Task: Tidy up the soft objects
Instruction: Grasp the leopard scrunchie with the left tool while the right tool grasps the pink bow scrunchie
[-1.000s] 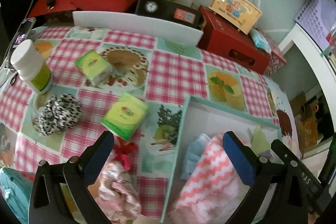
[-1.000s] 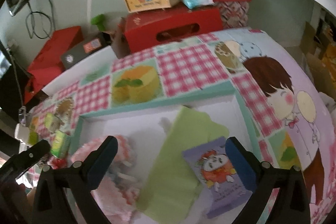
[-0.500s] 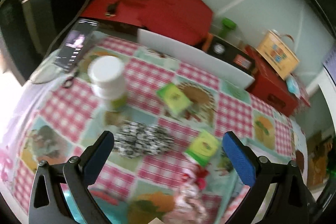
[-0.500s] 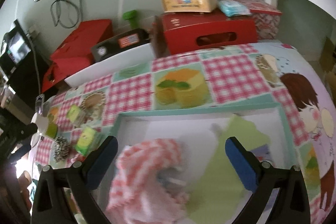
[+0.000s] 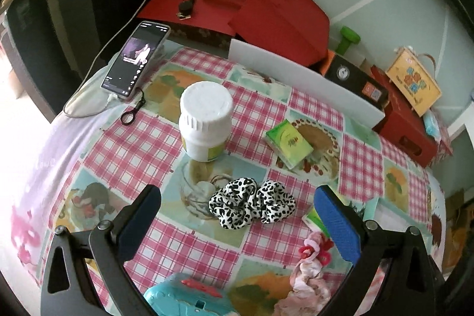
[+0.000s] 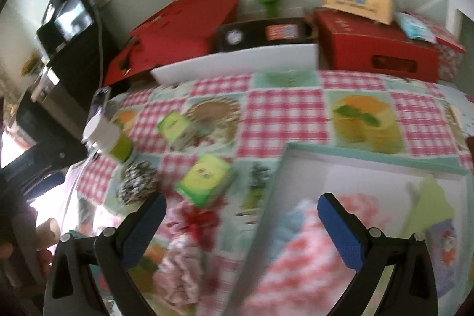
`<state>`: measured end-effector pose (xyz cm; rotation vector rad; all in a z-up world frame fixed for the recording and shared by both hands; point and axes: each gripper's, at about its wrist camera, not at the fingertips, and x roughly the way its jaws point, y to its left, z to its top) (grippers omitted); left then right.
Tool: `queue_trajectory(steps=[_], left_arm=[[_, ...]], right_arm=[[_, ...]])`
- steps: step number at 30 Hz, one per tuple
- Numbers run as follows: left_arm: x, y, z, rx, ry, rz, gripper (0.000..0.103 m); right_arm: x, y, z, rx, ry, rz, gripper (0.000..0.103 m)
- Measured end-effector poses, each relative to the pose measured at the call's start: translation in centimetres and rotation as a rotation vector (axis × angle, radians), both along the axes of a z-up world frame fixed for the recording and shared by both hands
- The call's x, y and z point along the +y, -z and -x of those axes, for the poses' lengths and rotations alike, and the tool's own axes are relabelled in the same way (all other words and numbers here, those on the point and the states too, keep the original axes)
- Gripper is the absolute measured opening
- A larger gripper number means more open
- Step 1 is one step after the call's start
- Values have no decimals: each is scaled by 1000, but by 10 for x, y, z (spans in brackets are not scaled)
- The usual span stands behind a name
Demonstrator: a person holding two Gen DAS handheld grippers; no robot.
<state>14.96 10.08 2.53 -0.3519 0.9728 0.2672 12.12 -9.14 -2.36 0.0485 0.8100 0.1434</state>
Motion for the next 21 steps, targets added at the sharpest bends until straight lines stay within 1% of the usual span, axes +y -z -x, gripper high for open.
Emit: queue_trajectory(steps=[3, 8, 11, 13, 14, 18, 21], left_arm=[[-3, 5, -4, 35, 20, 4, 103], [-10, 16, -12, 104, 52, 34, 103], [-13, 21, -16, 129, 39, 15, 103], [-16, 25, -18, 147, 38, 2, 103], [-16, 26, -20, 154, 37, 3, 103], [-16, 38, -25, 178, 20, 55, 103], [-20, 43, -30, 194, 24, 49, 103]], right_arm=[[18, 8, -4, 26, -42, 0, 103], [35, 24, -9, 76, -80, 14, 103], [41, 30, -11, 93, -91, 15, 103], [44, 35, -13, 105, -97, 12, 101], [45, 37, -14, 111, -99, 13, 98], [50, 45, -16, 136, -109, 11, 95], [53, 50, -18, 148, -114, 8, 90]])
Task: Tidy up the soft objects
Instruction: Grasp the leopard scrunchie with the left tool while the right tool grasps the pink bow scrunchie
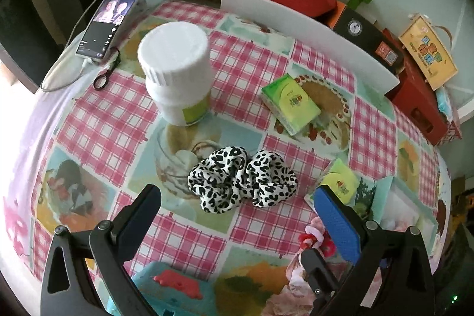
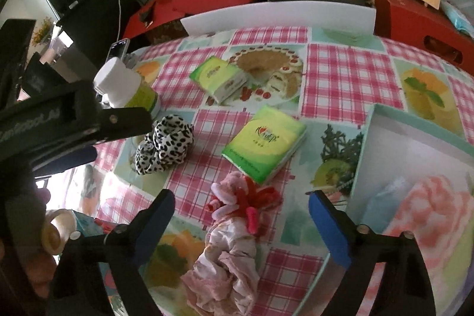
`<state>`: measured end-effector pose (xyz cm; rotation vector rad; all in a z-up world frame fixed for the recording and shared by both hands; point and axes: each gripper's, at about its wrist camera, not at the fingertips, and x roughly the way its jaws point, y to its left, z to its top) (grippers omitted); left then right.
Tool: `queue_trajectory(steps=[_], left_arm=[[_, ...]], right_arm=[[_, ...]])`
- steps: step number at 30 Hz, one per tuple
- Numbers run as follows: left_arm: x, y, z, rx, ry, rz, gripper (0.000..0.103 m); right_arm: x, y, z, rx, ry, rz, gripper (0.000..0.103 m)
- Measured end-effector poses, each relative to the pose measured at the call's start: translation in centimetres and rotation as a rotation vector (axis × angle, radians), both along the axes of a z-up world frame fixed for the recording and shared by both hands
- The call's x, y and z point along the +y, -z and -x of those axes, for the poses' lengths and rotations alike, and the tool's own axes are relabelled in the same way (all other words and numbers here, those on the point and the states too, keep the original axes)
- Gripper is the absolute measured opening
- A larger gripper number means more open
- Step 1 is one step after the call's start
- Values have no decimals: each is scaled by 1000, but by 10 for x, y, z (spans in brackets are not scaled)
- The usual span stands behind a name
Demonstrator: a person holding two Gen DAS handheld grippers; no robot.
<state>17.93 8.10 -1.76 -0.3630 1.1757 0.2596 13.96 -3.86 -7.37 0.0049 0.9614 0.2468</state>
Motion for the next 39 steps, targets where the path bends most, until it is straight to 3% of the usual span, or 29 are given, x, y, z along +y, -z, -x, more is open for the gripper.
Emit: queue_trajectory(steps=[8, 20, 31, 39], left_arm=[[-6, 13, -12, 17, 8, -5, 103], [-18, 29, -21, 33, 40, -43, 101], [-23, 44, -22, 63, 59, -67, 65], [-28, 43, -22, 56, 74, -90, 55]], right_arm=[[1, 12, -4, 34, -1, -6, 87], [2, 19, -7, 30, -3, 32, 69], [-2, 18, -4, 28, -4, 52, 58], [-8, 17, -5, 30, 11, 39, 47]])
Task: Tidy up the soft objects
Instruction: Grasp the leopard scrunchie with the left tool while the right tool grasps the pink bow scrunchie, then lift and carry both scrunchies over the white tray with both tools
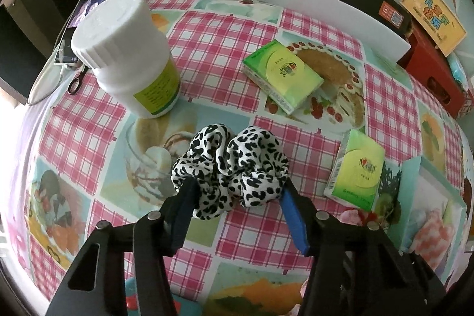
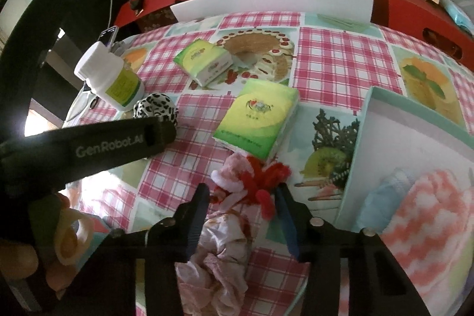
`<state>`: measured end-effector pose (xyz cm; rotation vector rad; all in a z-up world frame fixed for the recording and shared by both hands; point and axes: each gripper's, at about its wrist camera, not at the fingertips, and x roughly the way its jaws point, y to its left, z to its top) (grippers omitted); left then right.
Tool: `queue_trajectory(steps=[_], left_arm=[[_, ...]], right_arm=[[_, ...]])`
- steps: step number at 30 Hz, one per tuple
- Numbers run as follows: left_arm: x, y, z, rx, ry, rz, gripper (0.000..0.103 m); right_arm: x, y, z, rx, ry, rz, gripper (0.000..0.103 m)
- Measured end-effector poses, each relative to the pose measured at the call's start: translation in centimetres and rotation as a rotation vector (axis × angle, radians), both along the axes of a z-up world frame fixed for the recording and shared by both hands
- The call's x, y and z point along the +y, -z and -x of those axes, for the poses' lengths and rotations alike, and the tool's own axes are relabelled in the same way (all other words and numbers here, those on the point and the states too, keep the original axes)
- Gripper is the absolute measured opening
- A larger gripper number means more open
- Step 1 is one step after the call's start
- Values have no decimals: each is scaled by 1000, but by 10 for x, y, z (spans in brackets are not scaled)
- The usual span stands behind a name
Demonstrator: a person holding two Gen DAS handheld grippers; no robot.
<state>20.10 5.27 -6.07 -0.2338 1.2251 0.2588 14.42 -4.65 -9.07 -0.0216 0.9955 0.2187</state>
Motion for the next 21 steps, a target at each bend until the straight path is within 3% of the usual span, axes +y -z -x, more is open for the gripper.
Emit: queue_trajectory(steps=[9, 21], left_arm=[[-5, -5, 0, -11, 14, -7, 44], [-2, -14, 3, -31, 15, 3, 27]], right_arm=[[-4, -1, 0, -1, 13, -29, 39], [-11, -7, 2, 0, 28, -43, 38]])
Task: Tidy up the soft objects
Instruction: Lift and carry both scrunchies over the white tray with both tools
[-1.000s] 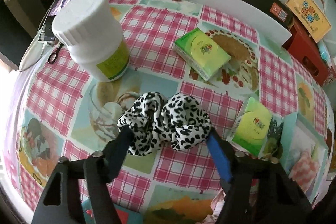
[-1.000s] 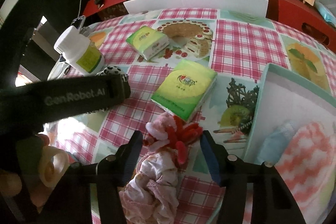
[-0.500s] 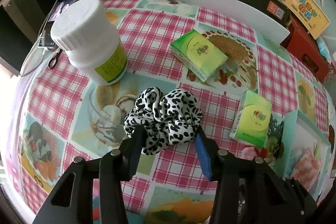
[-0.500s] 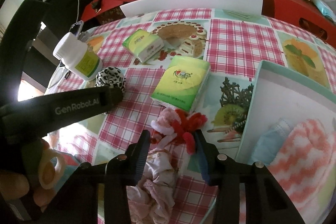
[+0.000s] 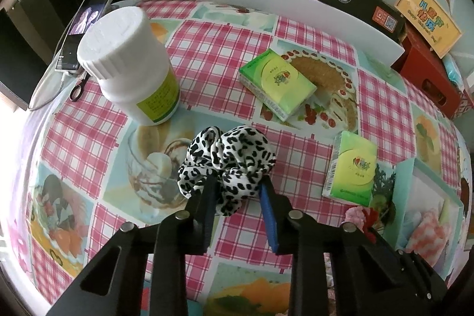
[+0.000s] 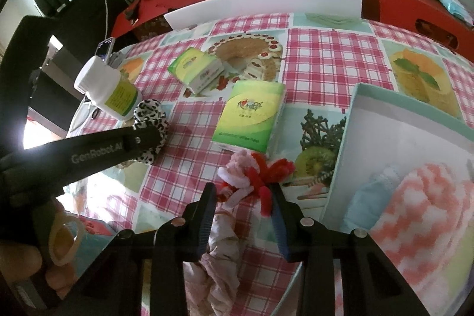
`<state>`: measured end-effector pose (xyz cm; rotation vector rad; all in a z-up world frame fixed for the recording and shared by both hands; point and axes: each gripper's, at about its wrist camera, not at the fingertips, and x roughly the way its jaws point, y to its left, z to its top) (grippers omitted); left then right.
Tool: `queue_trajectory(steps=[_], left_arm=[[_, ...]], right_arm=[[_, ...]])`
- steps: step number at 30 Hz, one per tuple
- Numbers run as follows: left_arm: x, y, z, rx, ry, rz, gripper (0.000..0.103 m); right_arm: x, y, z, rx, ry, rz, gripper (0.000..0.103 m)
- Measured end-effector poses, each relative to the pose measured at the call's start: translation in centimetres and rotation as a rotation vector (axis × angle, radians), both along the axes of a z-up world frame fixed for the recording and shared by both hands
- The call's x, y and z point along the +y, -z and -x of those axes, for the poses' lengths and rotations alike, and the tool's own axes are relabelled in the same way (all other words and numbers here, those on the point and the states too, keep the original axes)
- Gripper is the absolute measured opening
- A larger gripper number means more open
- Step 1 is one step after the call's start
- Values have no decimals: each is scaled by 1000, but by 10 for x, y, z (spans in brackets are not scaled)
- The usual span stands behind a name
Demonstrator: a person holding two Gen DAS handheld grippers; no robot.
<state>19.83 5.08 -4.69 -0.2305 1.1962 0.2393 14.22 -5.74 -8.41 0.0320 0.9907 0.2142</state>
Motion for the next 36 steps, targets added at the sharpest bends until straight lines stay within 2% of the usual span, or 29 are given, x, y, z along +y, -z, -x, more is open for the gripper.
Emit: queue_trajectory(steps=[9, 25, 36], left_arm=[[-1, -8, 0, -15, 0, -4, 20], [-7, -45, 13, -101, 14, -8, 19], [-14, -59, 14, -148, 40, 14, 19]], right_arm=[[-3, -9, 3, -13, 0, -6, 38], [-13, -24, 9, -45, 9, -36, 35], [-21, -38, 12, -87, 32, -55, 35]])
